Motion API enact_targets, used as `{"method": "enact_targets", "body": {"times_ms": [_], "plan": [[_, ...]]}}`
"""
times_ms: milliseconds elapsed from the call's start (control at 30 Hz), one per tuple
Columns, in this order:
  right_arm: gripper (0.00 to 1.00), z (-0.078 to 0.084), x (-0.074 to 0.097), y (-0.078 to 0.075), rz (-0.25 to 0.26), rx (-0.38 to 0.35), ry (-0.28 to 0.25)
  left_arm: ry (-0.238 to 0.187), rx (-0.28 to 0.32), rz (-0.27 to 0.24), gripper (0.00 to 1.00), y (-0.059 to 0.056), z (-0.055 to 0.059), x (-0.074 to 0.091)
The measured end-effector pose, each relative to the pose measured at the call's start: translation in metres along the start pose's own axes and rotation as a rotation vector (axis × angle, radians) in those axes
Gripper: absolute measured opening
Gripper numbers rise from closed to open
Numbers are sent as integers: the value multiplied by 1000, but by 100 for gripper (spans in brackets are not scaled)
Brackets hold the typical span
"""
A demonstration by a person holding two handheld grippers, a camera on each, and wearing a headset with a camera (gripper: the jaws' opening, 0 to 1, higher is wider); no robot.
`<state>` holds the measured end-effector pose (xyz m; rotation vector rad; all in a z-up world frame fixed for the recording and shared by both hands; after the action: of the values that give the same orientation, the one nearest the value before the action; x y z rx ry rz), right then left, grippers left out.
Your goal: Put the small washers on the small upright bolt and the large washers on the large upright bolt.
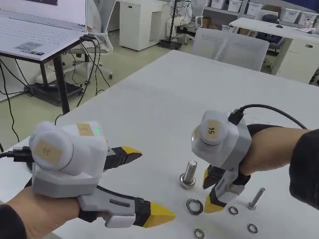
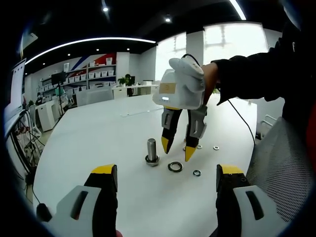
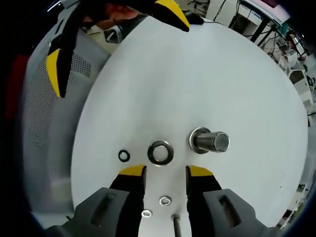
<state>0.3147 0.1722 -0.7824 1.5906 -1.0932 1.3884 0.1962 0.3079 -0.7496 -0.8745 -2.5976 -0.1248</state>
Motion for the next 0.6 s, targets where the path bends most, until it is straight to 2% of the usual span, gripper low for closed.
{"method": "enact_targets", "body": {"times_ms": [600], "plan": [[32, -14, -14, 9, 0, 23, -7, 0, 0, -2, 82, 0, 2, 1]]}}
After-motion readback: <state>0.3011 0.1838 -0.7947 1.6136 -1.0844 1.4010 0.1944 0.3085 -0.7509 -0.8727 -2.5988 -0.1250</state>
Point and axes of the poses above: the centre of the closed fingertips' face, and the gripper's own axes: x roughly backward along the fingers, y roughly to its left, z roughly out of its underside, the point moved 8 cm from there along x, roughly backward along the fingers, and after that the axes turned 2 degrees about y, right-handed, at the moved point
